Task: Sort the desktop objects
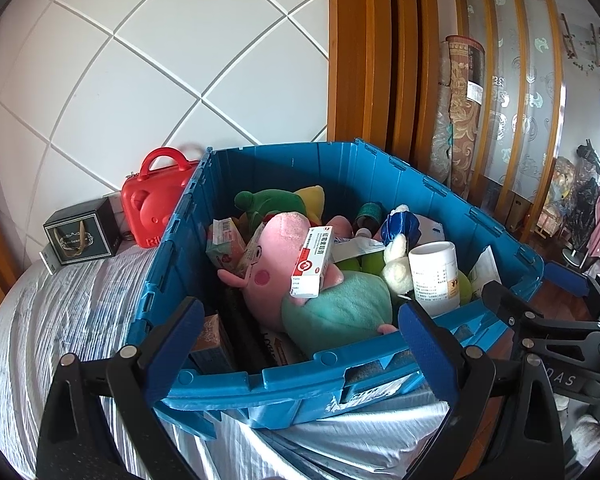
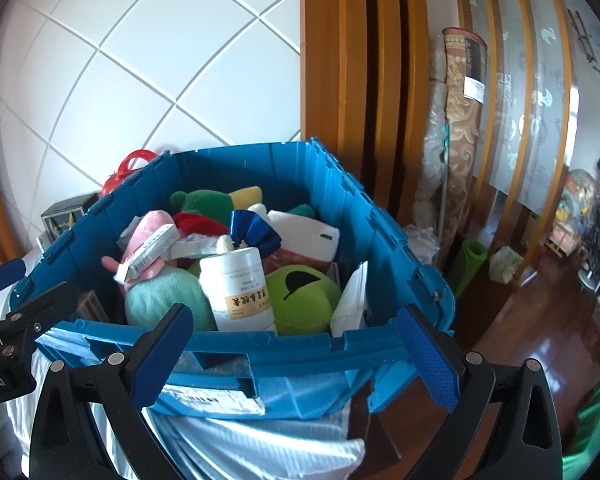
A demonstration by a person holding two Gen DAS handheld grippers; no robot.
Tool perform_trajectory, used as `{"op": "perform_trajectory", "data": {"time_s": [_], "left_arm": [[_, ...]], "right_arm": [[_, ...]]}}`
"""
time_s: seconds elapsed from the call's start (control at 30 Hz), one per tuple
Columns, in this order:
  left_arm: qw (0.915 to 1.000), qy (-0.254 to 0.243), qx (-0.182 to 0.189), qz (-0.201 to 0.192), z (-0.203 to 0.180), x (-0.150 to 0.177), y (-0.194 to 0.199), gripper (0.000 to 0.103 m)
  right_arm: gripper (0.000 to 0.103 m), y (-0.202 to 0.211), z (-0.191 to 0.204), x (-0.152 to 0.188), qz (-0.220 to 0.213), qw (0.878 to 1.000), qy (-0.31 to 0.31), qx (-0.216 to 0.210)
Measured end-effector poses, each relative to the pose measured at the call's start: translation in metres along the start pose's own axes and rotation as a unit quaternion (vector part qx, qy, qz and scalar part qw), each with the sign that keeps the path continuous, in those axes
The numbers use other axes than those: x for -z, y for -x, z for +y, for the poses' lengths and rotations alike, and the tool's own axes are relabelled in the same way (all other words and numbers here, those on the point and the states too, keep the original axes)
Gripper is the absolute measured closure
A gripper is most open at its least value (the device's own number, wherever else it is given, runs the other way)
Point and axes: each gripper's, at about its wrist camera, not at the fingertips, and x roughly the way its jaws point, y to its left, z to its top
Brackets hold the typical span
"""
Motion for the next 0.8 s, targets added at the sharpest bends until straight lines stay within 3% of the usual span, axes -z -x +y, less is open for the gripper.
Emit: {"op": "perform_trajectory", "data": {"time_s": [0.8], "left_arm": [[0.9999, 0.006, 0.002, 0.010, 0.0010, -0.0001, -0.0094, 0.004]], "right_arm": [[0.000, -0.0082, 0.0035, 0.0006, 0.011, 1.000, 0.001, 0.002]]}}
